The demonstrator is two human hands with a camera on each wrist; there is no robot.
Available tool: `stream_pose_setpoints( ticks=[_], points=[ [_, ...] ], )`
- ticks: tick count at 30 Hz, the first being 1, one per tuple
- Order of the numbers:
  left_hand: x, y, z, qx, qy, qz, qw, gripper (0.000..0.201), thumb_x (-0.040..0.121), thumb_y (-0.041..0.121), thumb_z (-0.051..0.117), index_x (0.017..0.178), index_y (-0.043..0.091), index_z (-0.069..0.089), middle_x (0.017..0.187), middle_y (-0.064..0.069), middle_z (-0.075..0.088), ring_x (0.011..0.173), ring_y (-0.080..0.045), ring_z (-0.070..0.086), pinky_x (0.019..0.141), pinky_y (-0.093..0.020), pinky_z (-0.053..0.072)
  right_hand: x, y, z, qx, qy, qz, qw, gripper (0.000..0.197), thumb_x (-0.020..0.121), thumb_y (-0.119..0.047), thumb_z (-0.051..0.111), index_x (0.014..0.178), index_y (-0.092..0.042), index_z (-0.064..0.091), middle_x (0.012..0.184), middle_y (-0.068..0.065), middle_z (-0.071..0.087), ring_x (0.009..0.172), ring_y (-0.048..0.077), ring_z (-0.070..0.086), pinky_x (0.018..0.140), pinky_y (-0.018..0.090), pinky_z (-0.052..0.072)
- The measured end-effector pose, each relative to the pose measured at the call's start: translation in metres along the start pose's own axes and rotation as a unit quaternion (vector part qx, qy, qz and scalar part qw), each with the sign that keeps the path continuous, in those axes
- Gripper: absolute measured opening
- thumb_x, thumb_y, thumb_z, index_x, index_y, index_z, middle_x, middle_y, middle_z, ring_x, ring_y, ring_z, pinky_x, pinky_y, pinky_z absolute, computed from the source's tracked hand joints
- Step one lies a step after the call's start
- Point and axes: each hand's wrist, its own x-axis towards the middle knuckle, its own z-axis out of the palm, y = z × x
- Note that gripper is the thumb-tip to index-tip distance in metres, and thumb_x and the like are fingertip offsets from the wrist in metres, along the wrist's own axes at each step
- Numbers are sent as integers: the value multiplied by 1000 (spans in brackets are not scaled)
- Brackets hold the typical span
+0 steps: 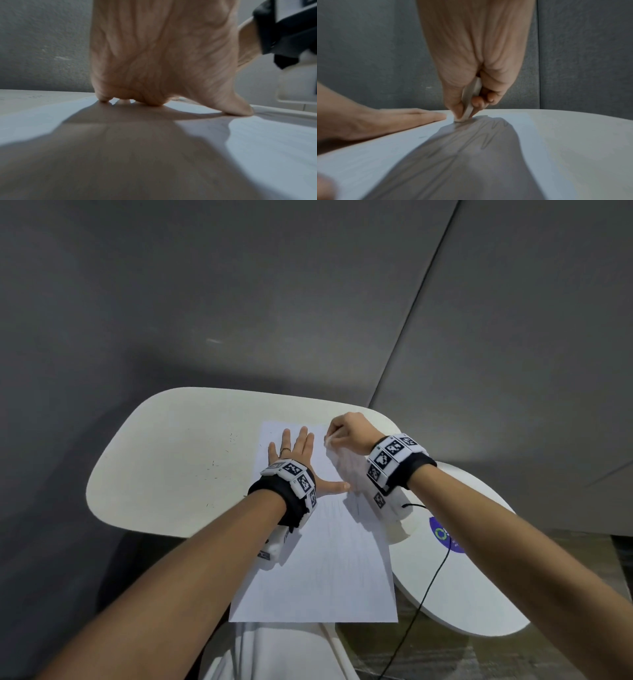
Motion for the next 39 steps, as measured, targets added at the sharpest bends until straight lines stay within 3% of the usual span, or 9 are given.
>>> stream_pose_setpoints(
  ticks=[3,8,15,21,26,30,32,36,39],
  points=[
    [-2,-1,-2,-1,-6,0,1000,135,54,95,45,153,23,-11,159,8,-20,146,-24,-21,117,-53,-9,0,-3,6,3,44,-8,999,13,80,-4,61,91,0,67,96,10,70,82,18,58,56,10,37],
    [-3,-1,-3,1,-15,3,1000,133,57,94,45,153,22,-13,159,9,-22,146,-23,-23,116,-53,-9,-24,10,8,32,-55,-49,997,9,76,-4,65,85,-3,67,82,3,68,69,7,59,59,6,41],
    [-8,8,-5,24,-19,10,999,113,79,80,38,152,11,-12,159,-3,-21,146,-23,-20,118,-47,-9,-14,43,27,285,137,94,944,7,78,-8,64,74,-3,63,62,3,61,55,14,54,59,27,46],
    [-20,23,-2,55,-66,190,978,64,104,38,22,154,12,-8,160,-3,-17,147,-21,-15,118,-43,-4,-9,47,28,280,152,102,943,11,80,-13,61,71,-9,60,71,4,66,68,16,59,70,30,49],
    [-8,0,-11,35,-18,-72,997,67,104,39,24,152,4,-7,159,-11,-18,148,-26,-13,119,-40,-4,-13,48,29,331,145,98,927,8,81,-13,61,79,-6,59,65,4,63,62,19,56,62,31,46],
    [-16,8,-15,83,-49,171,981,57,106,33,20,155,17,-4,160,0,-17,147,-25,-14,119,-46,-1,-15,45,29,329,148,83,929,8,82,-12,61,81,-5,58,64,6,62,59,17,55,59,28,46],
    [-14,5,-13,93,-70,216,969,54,106,35,19,155,26,-3,160,5,-16,147,-23,-14,118,-47,-1,-16,45,29,330,143,77,930,8,84,-13,61,82,-6,58,66,5,62,60,18,56,59,28,47],
    [2,-26,-24,25,-38,-117,992,66,103,44,22,154,11,-7,159,-9,-19,147,-33,-14,118,-43,2,-17,47,29,341,132,78,927,7,84,-15,62,79,-12,58,78,2,65,68,16,58,68,33,50],
    [-4,-27,-25,48,37,-125,990,71,103,42,26,152,3,-8,158,-15,-21,146,-32,-16,118,-40,-4,-18,49,27,344,127,75,927,6,84,-15,64,80,-11,60,80,4,65,67,14,57,68,30,50]
  ],
)
